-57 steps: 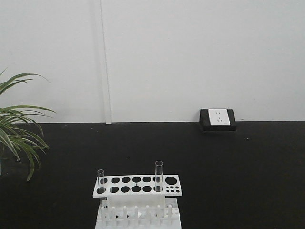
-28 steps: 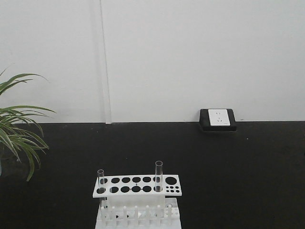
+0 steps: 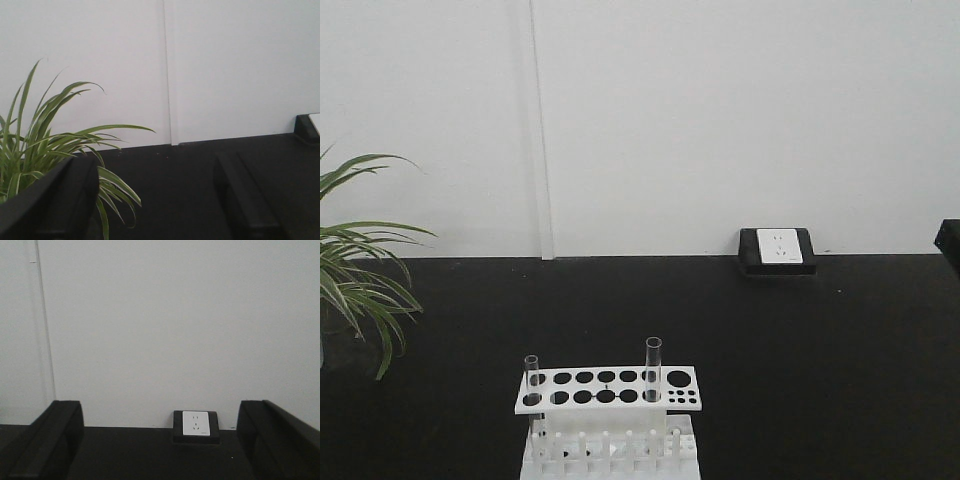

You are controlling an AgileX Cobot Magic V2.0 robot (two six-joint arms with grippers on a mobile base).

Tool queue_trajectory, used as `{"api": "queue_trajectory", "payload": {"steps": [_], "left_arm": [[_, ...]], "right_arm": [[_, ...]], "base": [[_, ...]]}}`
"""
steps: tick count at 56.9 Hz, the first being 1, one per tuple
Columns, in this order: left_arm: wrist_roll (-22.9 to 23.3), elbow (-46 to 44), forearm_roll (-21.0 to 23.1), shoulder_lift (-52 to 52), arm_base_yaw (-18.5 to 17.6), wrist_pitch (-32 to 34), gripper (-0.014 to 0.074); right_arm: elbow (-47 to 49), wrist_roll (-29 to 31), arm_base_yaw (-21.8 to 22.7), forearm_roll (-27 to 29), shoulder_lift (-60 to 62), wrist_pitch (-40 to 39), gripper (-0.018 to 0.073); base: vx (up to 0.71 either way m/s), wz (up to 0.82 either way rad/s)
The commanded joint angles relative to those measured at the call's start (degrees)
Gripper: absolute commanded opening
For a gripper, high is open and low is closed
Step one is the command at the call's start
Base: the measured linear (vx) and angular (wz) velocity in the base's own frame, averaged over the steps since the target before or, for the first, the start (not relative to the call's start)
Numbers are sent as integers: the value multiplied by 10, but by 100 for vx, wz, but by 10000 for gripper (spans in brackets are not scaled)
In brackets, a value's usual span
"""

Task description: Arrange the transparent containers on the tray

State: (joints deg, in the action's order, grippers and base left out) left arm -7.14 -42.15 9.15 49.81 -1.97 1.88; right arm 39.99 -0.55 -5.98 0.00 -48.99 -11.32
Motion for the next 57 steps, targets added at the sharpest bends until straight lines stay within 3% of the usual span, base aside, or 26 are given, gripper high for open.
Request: {"api": "queue_trajectory", "payload": {"steps": [1, 5, 12, 23, 29, 39, 57], "left_arm": [[18, -22, 5, -4, -3, 71, 605], [38, -22, 4, -4, -3, 74, 592], [23, -18, -23, -4, -7, 66, 559], [30, 49, -92, -4, -51, 95, 503], [45, 114, -97, 0, -77, 163, 483], [86, 206, -121, 62, -103, 343, 472], [185, 130, -196, 271, -106, 454, 471]], "right_arm": [[22, -8, 2, 4, 3, -61, 716], [22, -20, 2, 4, 3, -61, 699], [19, -22, 2, 0, 3, -63, 658], [0, -22, 2, -4, 3, -62, 582], [-10, -22, 2, -4, 3, -64, 546], [-10, -22, 2, -4, 3, -67, 518], [-10, -20, 2, -4, 3, -80, 519]], "base": [[0, 0], [0, 0], [0, 0], [0, 0], [0, 0], [0, 0], [0, 0]]}}
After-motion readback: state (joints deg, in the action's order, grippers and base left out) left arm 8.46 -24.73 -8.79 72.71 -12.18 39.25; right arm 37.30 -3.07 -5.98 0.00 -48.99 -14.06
